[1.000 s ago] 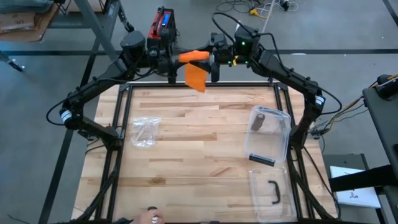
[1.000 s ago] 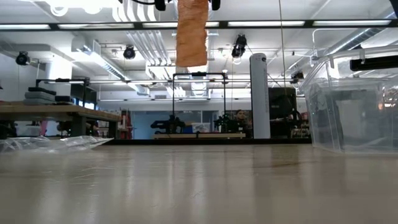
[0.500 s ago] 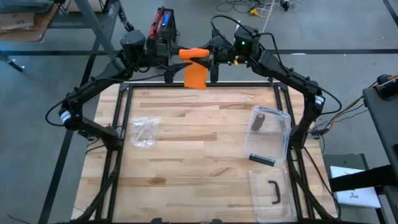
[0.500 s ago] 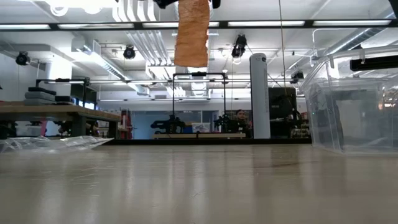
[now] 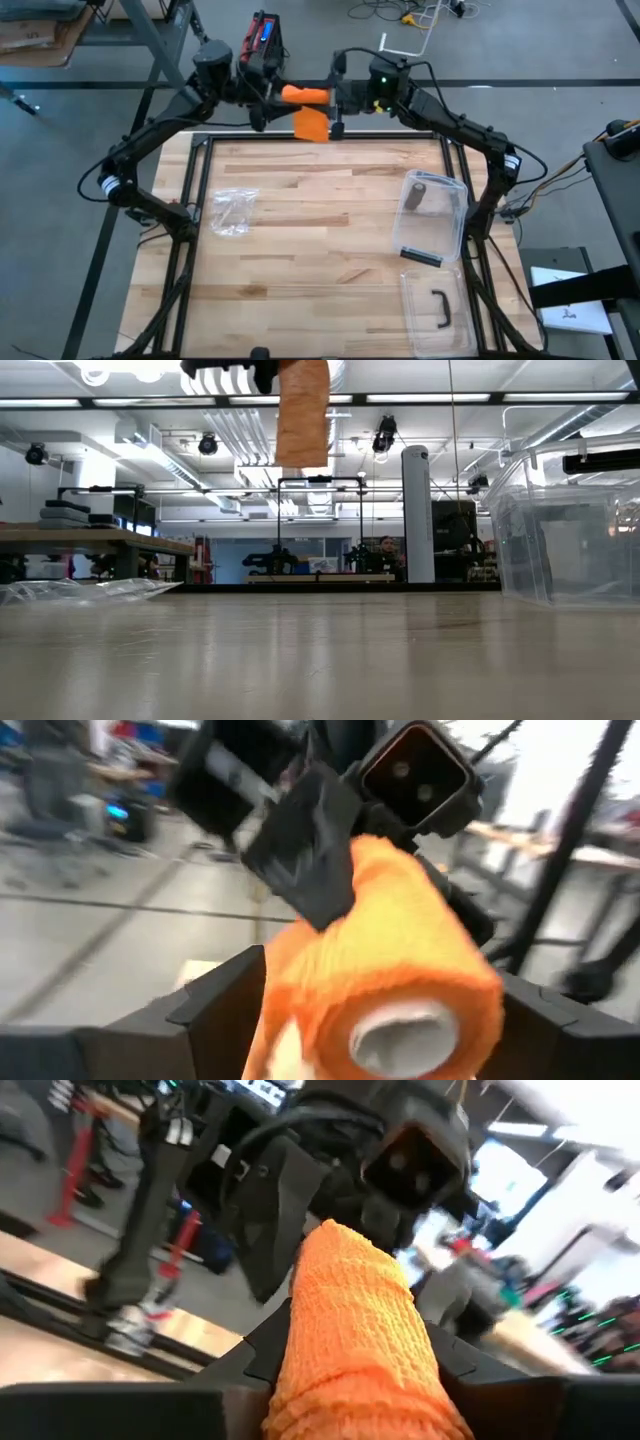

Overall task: Roll bandage
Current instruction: Roll the orange bandage

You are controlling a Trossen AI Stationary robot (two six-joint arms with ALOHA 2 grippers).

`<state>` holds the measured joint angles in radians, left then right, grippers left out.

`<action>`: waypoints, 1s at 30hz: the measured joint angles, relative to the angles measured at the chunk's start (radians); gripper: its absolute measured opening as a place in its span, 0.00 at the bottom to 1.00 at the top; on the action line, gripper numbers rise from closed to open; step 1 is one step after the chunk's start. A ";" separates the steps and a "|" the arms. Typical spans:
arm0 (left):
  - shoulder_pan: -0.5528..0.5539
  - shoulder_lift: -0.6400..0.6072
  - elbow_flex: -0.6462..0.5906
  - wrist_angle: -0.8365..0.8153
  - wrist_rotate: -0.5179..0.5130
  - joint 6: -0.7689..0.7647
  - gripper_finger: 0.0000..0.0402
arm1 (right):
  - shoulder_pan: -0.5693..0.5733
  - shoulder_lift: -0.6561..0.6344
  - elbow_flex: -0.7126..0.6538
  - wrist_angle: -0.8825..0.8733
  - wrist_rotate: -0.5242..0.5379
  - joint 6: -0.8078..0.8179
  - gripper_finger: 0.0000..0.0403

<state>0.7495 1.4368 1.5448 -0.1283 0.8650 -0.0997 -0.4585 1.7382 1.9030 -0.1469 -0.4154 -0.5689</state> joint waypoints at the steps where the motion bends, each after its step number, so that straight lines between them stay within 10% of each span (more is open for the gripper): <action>1: 0.006 0.006 0.000 0.010 0.032 -0.028 0.70 | 0.008 0.000 0.000 0.008 0.022 -0.033 0.28; 30: 0.027 0.079 0.000 0.183 0.145 -0.310 0.33 | 0.036 -0.001 -0.036 0.003 0.190 -0.240 0.31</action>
<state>0.7770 1.5158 1.5448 0.0545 1.0099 -0.4097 -0.4221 1.7374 1.8668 -0.1434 -0.2254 -0.8093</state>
